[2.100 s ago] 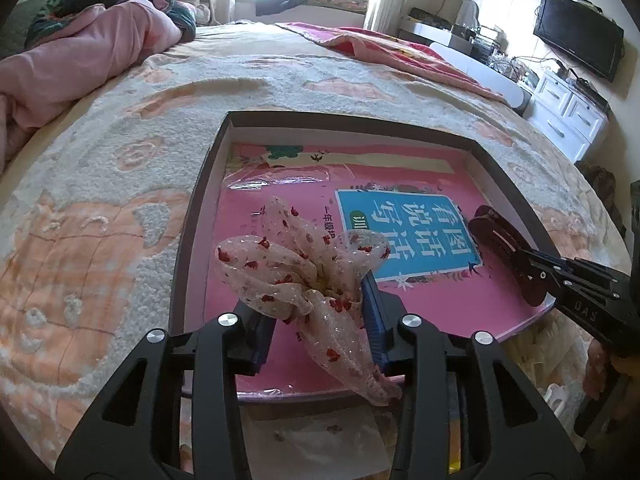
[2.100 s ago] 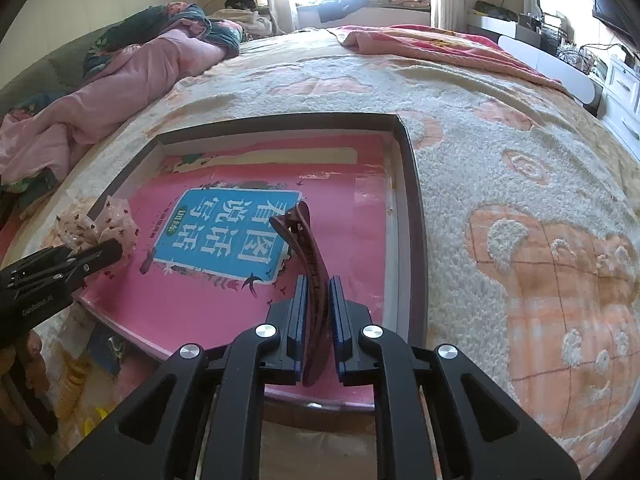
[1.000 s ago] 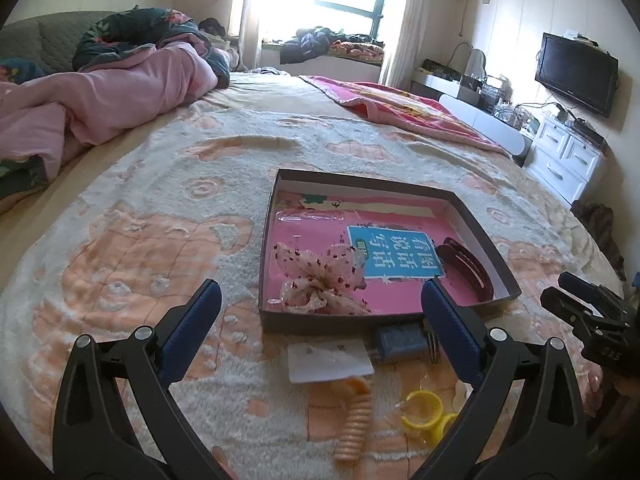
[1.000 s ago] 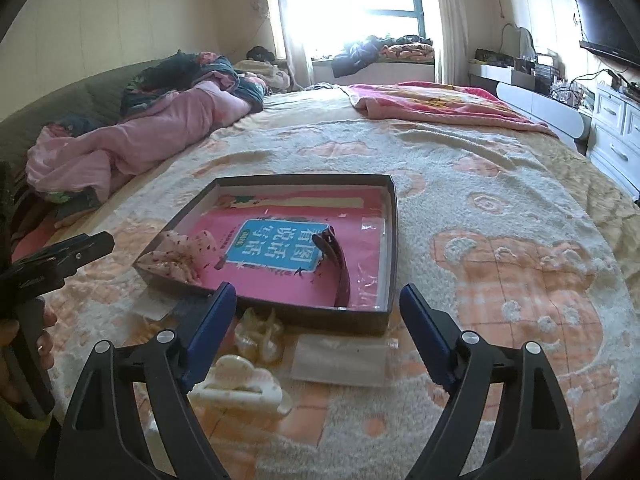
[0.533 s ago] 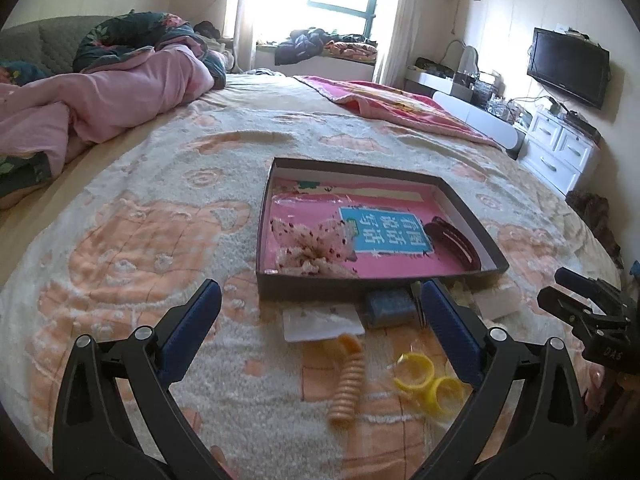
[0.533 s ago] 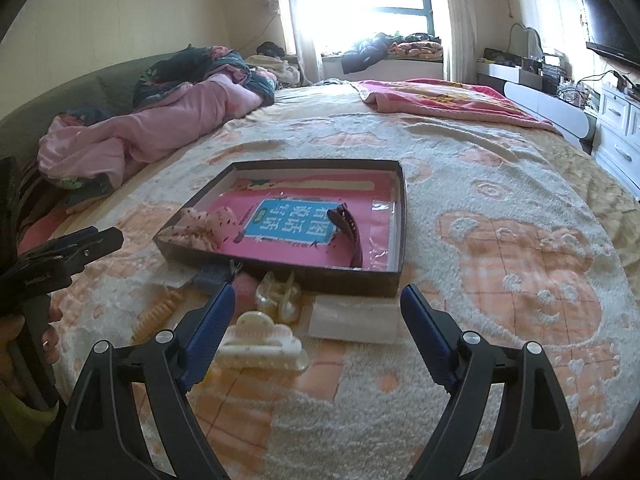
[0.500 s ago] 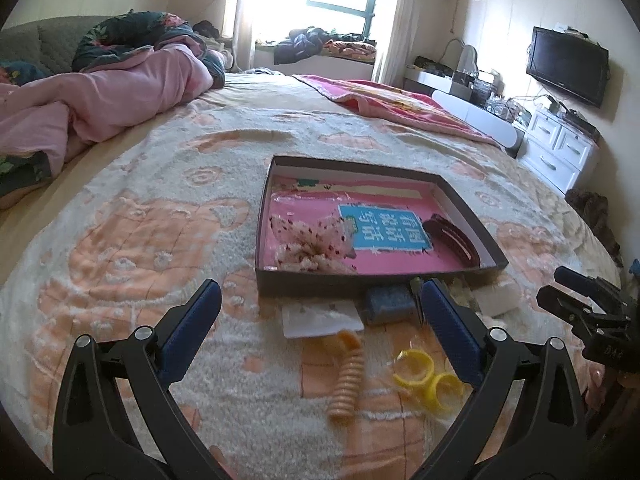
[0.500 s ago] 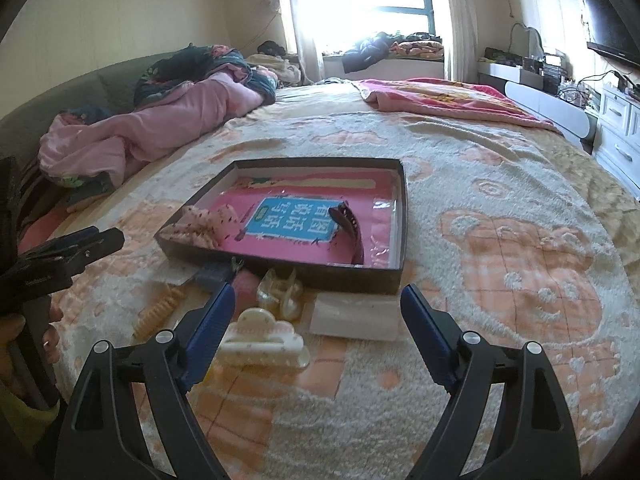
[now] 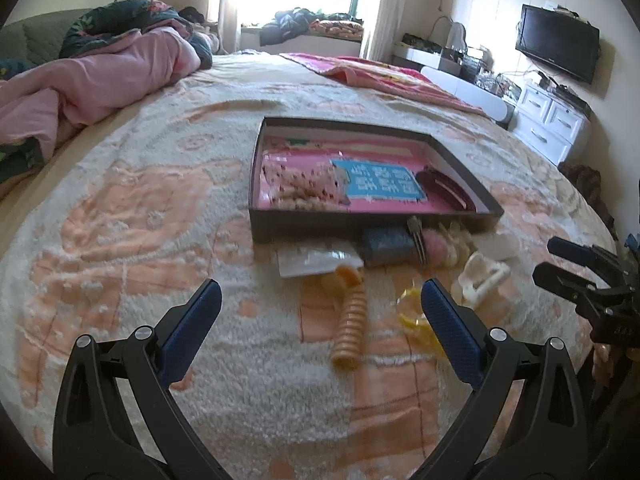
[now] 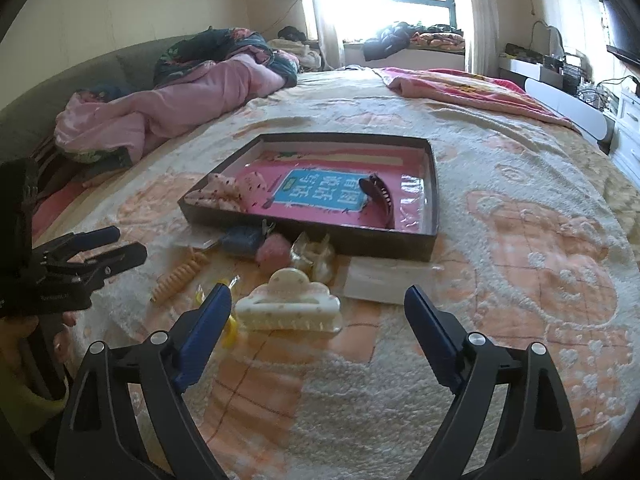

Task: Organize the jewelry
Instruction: 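Grasp the orange spiral hair tie with the left tool while the right tool grasps the white claw clip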

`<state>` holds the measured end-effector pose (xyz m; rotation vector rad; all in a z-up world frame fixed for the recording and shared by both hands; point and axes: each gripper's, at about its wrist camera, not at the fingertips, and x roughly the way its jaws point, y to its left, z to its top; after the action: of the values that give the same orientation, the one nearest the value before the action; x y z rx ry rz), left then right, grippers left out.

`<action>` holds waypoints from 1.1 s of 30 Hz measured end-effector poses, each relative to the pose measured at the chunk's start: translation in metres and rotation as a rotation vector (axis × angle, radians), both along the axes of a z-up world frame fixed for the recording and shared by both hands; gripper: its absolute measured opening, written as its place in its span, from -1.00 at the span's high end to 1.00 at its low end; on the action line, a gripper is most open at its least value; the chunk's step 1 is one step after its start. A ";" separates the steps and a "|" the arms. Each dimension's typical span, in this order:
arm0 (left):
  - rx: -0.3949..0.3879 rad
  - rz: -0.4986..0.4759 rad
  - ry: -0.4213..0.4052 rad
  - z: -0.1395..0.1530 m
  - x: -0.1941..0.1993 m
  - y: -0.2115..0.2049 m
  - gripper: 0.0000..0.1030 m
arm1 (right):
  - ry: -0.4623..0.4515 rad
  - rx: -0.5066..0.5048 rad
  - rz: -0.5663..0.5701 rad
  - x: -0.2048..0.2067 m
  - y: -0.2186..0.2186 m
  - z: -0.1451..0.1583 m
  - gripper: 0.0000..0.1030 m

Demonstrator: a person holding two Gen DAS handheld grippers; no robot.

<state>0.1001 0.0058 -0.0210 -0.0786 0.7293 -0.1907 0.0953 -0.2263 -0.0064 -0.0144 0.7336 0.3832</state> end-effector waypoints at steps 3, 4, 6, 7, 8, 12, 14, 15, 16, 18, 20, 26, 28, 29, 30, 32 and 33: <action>0.007 -0.021 0.027 -0.010 -0.003 -0.004 -0.67 | 0.011 -0.003 0.012 -0.001 0.005 -0.004 -0.67; 0.009 -0.027 0.036 -0.014 -0.003 -0.005 -0.63 | 0.013 -0.006 0.016 -0.001 0.006 -0.005 -0.67; 0.013 -0.036 0.053 -0.021 -0.004 -0.007 -0.54 | 0.017 -0.012 0.025 -0.002 0.009 -0.008 -0.67; 0.013 -0.042 0.060 -0.024 -0.004 -0.008 -0.50 | 0.019 -0.015 0.028 -0.002 0.010 -0.009 -0.67; 0.014 -0.049 0.067 -0.027 -0.004 -0.010 -0.46 | 0.022 -0.019 0.030 -0.002 0.011 -0.011 -0.67; 0.015 -0.068 0.075 -0.032 -0.002 -0.014 -0.37 | 0.034 -0.028 0.035 -0.001 0.013 -0.016 -0.68; 0.014 -0.078 0.076 -0.034 0.000 -0.015 -0.18 | 0.040 -0.031 0.036 0.001 0.014 -0.020 -0.68; 0.011 -0.085 0.081 -0.036 0.001 -0.016 -0.09 | 0.043 -0.032 0.037 0.001 0.014 -0.020 -0.68; 0.010 -0.087 0.088 -0.038 0.002 -0.016 0.03 | 0.047 -0.033 0.039 0.001 0.015 -0.022 -0.68; 0.010 -0.088 0.097 -0.042 0.004 -0.017 0.09 | 0.054 -0.038 0.044 0.003 0.017 -0.025 -0.68; 0.009 -0.090 0.100 -0.044 0.006 -0.015 0.26 | 0.062 -0.044 0.050 0.005 0.020 -0.029 -0.68; -0.054 -0.069 0.118 -0.047 0.009 0.001 0.74 | 0.082 -0.057 0.060 0.013 0.031 -0.039 -0.68; -0.062 -0.074 0.119 -0.047 0.009 0.002 0.74 | 0.087 -0.064 0.061 0.016 0.033 -0.042 -0.68; -0.060 -0.076 0.118 -0.047 0.008 0.002 0.75 | 0.091 -0.068 0.058 0.018 0.035 -0.043 -0.68; -0.055 -0.077 0.116 -0.047 0.007 0.001 0.75 | 0.094 -0.067 0.056 0.020 0.035 -0.044 -0.68; -0.055 -0.079 0.115 -0.047 0.007 0.001 0.76 | 0.106 -0.064 0.051 0.024 0.036 -0.046 -0.68; -0.059 -0.080 0.114 -0.047 0.006 0.001 0.76 | 0.107 -0.062 0.049 0.025 0.038 -0.047 -0.68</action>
<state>0.1064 0.0071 -0.0680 -0.1174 0.8414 -0.2857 0.1205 -0.1885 -0.0532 -0.0712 0.8519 0.4104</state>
